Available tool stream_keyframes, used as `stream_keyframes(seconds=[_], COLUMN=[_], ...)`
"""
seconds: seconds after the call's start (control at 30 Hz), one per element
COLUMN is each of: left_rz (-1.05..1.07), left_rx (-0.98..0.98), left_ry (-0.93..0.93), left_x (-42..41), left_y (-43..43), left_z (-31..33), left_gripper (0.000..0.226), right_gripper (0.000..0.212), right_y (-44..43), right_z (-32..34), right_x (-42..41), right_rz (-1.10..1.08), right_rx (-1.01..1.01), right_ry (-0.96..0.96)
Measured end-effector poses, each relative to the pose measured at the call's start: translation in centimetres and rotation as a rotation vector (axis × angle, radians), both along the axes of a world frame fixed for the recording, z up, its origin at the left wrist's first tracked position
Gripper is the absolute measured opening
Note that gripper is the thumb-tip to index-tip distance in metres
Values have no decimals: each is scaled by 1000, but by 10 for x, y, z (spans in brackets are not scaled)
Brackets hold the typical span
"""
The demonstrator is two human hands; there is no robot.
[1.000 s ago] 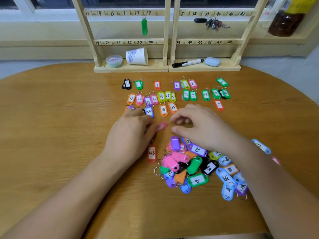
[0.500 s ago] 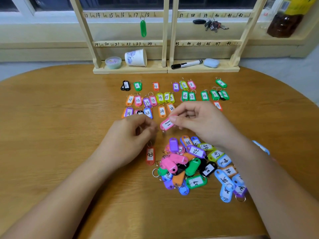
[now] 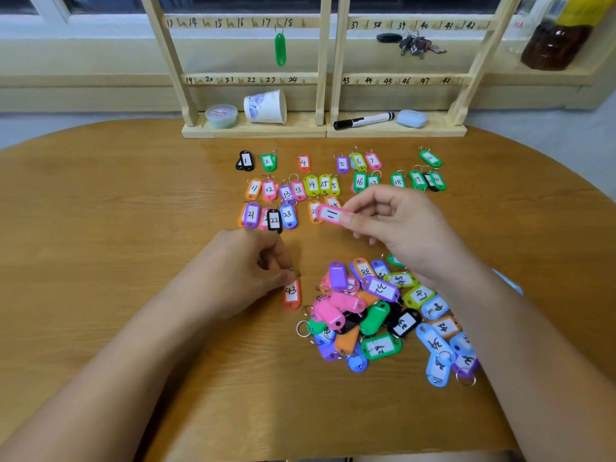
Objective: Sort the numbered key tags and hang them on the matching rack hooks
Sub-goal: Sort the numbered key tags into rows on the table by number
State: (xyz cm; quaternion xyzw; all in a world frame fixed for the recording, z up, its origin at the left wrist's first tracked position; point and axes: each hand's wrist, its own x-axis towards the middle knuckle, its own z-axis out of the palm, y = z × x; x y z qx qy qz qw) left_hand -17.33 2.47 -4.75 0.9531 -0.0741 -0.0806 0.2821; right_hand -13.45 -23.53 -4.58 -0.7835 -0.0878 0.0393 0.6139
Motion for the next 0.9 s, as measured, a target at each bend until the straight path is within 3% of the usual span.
stream_keyframes(seconds=[0.57,0.7,0.9], left_rz=[-21,-41,-486], left_rx=[38,-69,-46], left_ry=[7,-46,-283], left_x=[0,-2,5], left_y=[1,-4,-25], left_z=[4,8,4], left_gripper=[15,11,46], right_gripper=[13,14,11], right_y=[-1,-1,-1], right_z=[-2,0,-1], right_x=[-1,-1,0], right_rz=[29,10,-19], right_rx=[-38,-47,-24], right_ry=[-6,-22,-28])
